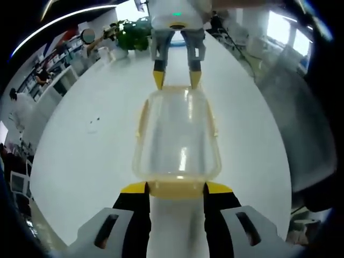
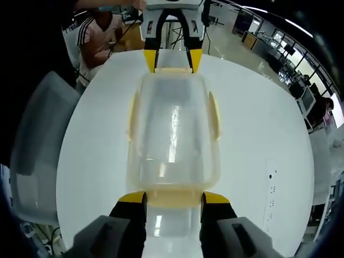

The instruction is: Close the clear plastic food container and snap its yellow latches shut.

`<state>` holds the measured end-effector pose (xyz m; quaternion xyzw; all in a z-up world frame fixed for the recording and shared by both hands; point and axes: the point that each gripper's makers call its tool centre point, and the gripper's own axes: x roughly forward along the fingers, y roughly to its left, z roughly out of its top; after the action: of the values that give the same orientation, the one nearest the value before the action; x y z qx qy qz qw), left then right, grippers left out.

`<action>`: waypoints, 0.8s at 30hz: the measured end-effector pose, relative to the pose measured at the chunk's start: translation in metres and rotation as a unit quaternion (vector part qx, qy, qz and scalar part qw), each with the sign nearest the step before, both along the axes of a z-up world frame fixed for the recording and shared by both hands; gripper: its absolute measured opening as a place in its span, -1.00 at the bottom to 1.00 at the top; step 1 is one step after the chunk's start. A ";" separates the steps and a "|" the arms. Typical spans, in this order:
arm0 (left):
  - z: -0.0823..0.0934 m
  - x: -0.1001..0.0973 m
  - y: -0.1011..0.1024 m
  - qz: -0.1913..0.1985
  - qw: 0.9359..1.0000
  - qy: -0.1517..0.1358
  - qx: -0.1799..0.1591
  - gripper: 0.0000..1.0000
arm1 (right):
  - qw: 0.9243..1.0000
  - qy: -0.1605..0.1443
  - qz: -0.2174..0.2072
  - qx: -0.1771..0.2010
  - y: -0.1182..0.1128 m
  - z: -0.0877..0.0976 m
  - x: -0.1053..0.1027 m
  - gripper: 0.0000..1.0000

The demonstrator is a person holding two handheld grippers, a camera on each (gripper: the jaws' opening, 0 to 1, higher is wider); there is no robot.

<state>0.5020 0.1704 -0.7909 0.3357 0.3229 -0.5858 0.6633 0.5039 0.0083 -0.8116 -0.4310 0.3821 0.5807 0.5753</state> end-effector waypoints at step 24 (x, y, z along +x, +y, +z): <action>-0.007 -0.001 -0.034 -0.002 1.000 0.000 -0.014 -0.31 | 1.000 0.001 -0.008 -0.018 -0.035 -0.005 -0.002 -0.28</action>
<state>0.5008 0.1359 -0.7979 0.3268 0.3145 -0.5915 0.6667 0.5023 -0.0264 -0.8165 -0.4379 0.3963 0.5697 0.5715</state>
